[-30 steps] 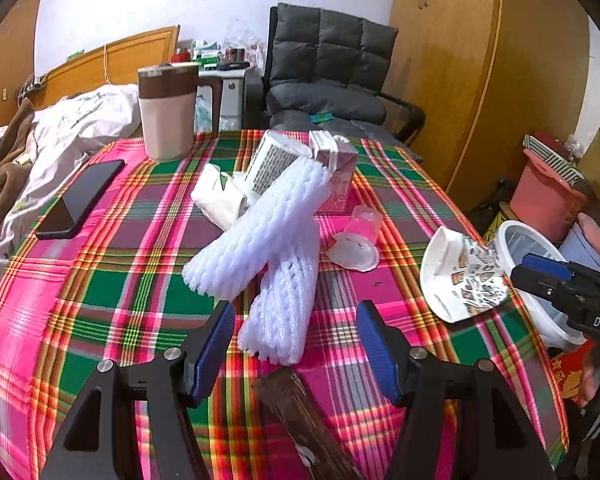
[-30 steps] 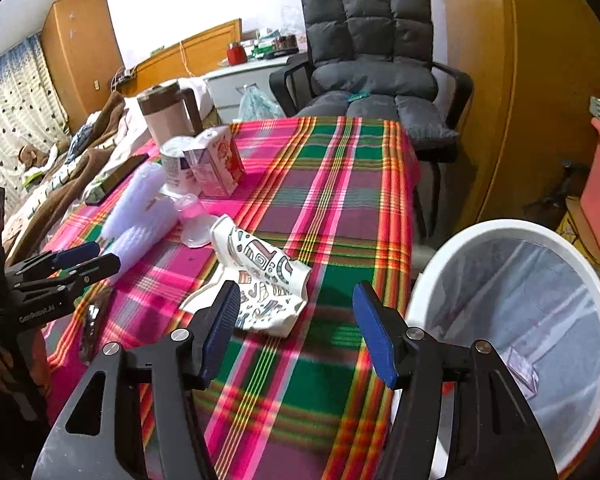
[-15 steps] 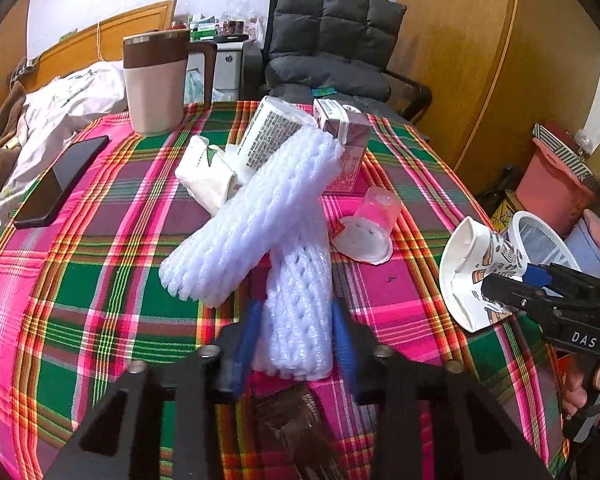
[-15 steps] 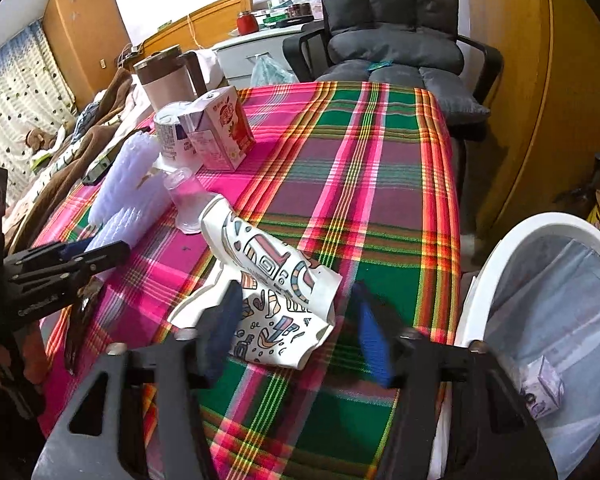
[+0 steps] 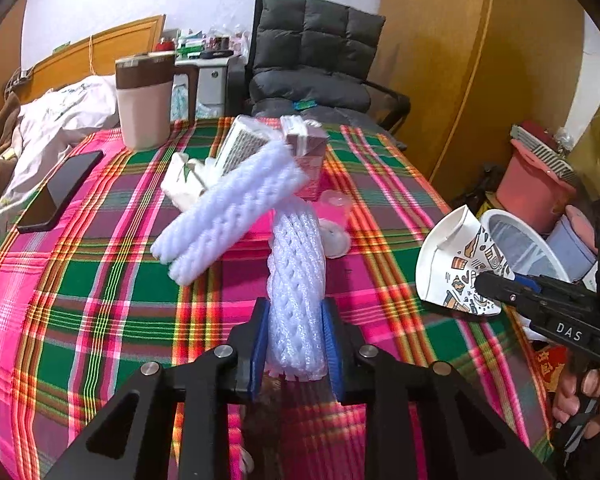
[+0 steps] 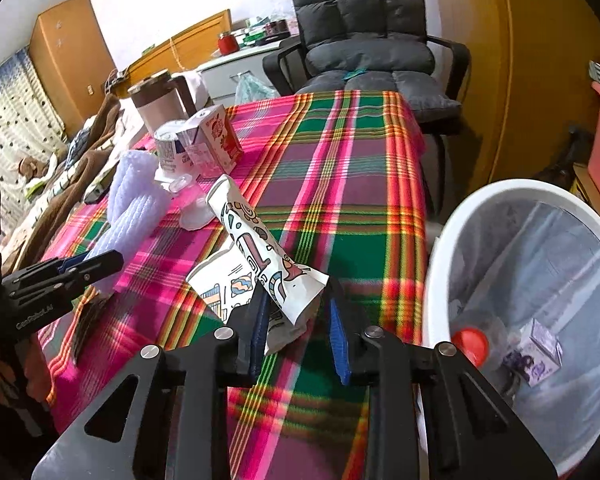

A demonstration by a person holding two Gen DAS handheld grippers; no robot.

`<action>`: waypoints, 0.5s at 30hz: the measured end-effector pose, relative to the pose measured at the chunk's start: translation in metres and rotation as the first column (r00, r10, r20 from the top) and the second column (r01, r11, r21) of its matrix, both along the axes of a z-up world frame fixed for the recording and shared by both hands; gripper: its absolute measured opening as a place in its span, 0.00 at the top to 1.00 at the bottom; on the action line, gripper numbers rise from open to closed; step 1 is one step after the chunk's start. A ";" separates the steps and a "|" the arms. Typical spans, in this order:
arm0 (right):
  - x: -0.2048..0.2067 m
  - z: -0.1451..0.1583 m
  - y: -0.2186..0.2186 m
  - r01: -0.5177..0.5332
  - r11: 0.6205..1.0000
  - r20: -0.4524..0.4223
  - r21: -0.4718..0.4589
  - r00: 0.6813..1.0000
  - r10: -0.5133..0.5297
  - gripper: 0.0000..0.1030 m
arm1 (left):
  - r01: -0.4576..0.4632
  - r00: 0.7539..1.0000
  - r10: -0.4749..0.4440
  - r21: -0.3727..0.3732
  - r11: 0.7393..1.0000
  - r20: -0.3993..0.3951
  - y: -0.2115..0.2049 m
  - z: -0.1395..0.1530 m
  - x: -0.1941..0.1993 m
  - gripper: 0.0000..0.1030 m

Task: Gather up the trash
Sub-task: 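Carry the foam net and paper cup over the wastebasket and open both grippers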

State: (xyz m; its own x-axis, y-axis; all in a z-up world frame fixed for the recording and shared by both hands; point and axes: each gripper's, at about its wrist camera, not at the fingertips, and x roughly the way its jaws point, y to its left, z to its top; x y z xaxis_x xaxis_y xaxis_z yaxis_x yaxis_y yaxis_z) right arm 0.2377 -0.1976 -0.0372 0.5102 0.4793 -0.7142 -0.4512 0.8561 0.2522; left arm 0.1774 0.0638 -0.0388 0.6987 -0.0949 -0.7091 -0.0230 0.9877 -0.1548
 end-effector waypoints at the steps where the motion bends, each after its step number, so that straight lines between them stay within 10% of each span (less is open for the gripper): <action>1: -0.002 0.002 -0.002 0.006 1.000 0.004 0.005 1.000 -0.006 0.71 | 0.005 1.000 -0.005 -0.003 1.000 0.009 -0.002 0.003 -0.003 0.75; 15: -0.033 0.022 -0.017 0.051 0.998 0.055 0.031 0.997 -0.053 0.71 | 0.057 0.996 -0.054 -0.041 0.998 0.074 -0.025 0.032 -0.039 0.75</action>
